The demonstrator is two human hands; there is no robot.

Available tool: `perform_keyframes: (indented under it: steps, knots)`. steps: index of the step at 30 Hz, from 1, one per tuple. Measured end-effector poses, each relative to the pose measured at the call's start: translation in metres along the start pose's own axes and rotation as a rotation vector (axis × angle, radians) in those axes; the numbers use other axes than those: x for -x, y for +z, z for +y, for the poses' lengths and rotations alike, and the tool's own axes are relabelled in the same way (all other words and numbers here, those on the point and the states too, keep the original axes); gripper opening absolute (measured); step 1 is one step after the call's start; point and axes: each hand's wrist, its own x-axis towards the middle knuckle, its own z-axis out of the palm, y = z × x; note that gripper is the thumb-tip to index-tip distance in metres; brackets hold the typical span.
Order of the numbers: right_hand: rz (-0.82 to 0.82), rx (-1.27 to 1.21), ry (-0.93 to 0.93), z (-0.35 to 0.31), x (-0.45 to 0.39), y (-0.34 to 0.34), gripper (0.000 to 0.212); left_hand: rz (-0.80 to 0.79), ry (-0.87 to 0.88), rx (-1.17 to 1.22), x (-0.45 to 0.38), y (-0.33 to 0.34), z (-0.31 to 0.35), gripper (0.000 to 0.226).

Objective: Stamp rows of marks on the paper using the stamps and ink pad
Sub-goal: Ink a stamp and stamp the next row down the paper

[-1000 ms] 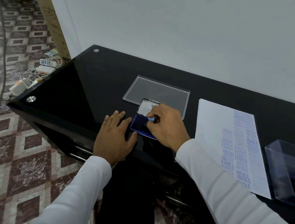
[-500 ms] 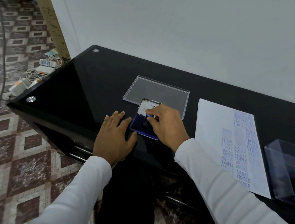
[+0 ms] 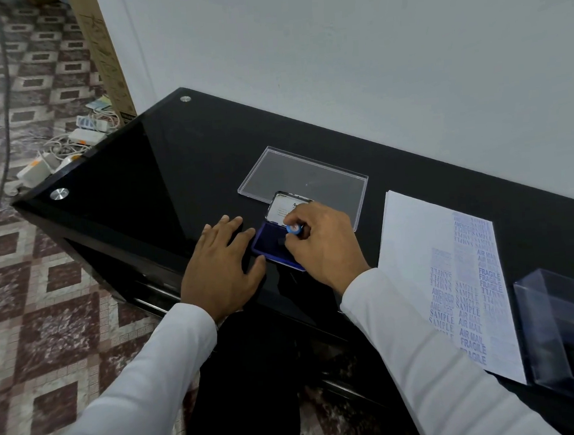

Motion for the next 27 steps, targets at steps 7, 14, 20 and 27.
perform_keyframes:
  steps: [7,14,20,27]
  knots:
    - [0.059,-0.013,-0.034,0.0006,0.0,0.0031,0.025,0.001,0.0,0.004,0.001,0.0002,-0.0008,0.063]
    - [0.078,-0.009,-0.074,0.0033,-0.0006,0.0036,0.026,0.0,0.001,0.011,0.001,0.0005,-0.0008,0.064]
    - [0.078,-0.032,-0.059,0.0041,0.0013,0.004,0.024,0.0,-0.003,0.005,0.0009,0.0001,-0.0005,0.065]
    - [0.046,-0.032,-0.032,0.0013,0.0034,0.0,0.018,-0.006,0.0,0.008,0.0006,0.0,-0.0004,0.065]
